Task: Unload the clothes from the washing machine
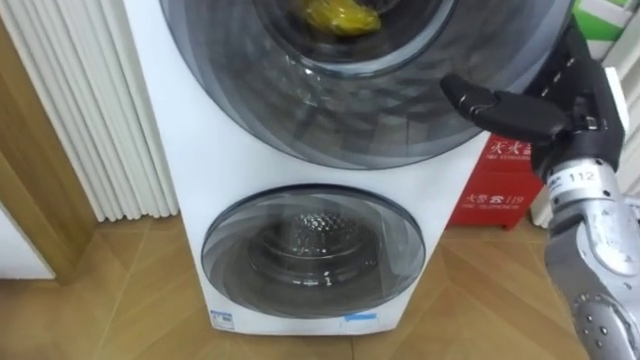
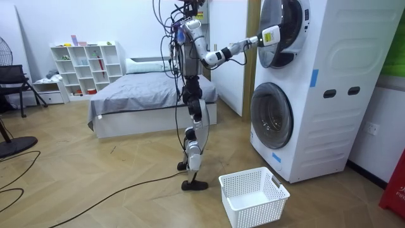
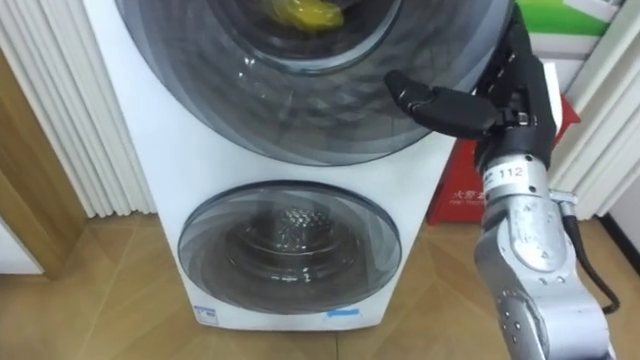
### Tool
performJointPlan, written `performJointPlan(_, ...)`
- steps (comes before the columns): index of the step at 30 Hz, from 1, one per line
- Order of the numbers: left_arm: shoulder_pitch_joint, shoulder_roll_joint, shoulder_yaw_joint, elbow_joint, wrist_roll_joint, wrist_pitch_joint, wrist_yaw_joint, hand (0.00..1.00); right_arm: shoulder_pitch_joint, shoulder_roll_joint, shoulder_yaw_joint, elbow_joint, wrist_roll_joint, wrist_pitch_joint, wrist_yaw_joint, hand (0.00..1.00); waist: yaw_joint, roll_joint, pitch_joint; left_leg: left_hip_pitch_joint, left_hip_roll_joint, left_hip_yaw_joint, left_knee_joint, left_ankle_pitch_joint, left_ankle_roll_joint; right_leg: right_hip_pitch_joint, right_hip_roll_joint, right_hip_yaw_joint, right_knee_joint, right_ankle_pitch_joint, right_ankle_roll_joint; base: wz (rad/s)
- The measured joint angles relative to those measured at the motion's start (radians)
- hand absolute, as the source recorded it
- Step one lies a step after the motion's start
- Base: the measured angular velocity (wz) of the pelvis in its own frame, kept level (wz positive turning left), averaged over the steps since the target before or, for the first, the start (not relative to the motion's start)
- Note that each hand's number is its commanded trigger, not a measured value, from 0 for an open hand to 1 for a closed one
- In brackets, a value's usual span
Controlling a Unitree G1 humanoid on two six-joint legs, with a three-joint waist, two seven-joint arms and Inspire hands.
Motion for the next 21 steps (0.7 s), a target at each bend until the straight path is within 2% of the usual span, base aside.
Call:
performJointPlan(5, -0.021, 0.005, -0.042, 0.0, -0.003, 0.003, 0.0, 0.0, 0.036, 0.009, 0.026, -0.049, -0.041, -0.002, 0.013, 0.0, 0.0, -0.001, -0.0016, 0.002, 0.006, 0.0, 0.0, 0.0, 0.0, -0.006, 0.007, -0.001, 0.0, 0.004, -0.006, -0.13)
performJointPlan(9, -0.04, 0.014, -0.104, 0.002, -0.004, -0.007, 0.0, 0.0, 0.078, 0.025, 0.058, -0.072, -0.048, -0.044, 0.028, 0.0, 0.0, -0.001, -0.0022, 0.014, 0.015, 0.002, -0.002, 0.001, -0.003, -0.003, 0.009, -0.01, 0.0, 0.008, -0.014, -0.13)
performJointPlan(11, -0.056, 0.014, -0.127, 0.023, -0.002, -0.011, 0.001, 0.0, 0.122, 0.034, 0.075, -0.079, -0.054, -0.083, 0.046, 0.0, 0.0, 0.0, -0.0037, 0.021, 0.017, 0.006, -0.005, 0.002, -0.005, 0.004, 0.012, -0.015, -0.003, 0.009, -0.015, -0.03)
performJointPlan(14, -0.064, 0.014, -0.131, 0.024, -0.002, -0.011, 0.004, 0.0, 0.172, 0.049, 0.086, -0.084, -0.053, -0.122, 0.07, 0.0, 0.0, 0.001, -0.0035, 0.022, 0.017, 0.009, -0.005, 0.003, -0.006, 0.004, 0.017, -0.015, -0.003, 0.011, -0.019, 0.0)
performJointPlan(18, -0.057, 0.013, -0.131, 0.028, -0.002, -0.004, 0.007, 0.0, 0.225, 0.074, 0.106, -0.083, -0.056, -0.133, 0.092, 0.0, 0.0, 0.01, -0.0025, 0.027, 0.019, 0.009, -0.013, -0.002, -0.018, 0.003, 0.02, -0.012, -0.002, 0.014, -0.022, -0.01)
performJointPlan(19, -0.054, 0.014, -0.131, 0.038, -0.002, -0.004, 0.016, 0.0, 0.251, 0.083, 0.116, -0.083, -0.056, -0.137, 0.105, 0.0, 0.0, 0.016, -0.0002, 0.027, 0.019, 0.009, -0.015, -0.002, -0.018, 0.004, 0.02, -0.011, 0.001, 0.015, -0.024, 0.0)
performJointPlan(21, -0.047, 0.014, -0.132, 0.051, -0.004, -0.003, 0.026, 0.0, 0.292, 0.085, 0.137, -0.082, -0.054, -0.141, 0.132, 0.0, -0.002, 0.021, -0.0056, 0.027, 0.019, 0.007, -0.014, -0.003, -0.019, 0.005, 0.02, -0.011, 0.001, 0.016, -0.025, 0.0)
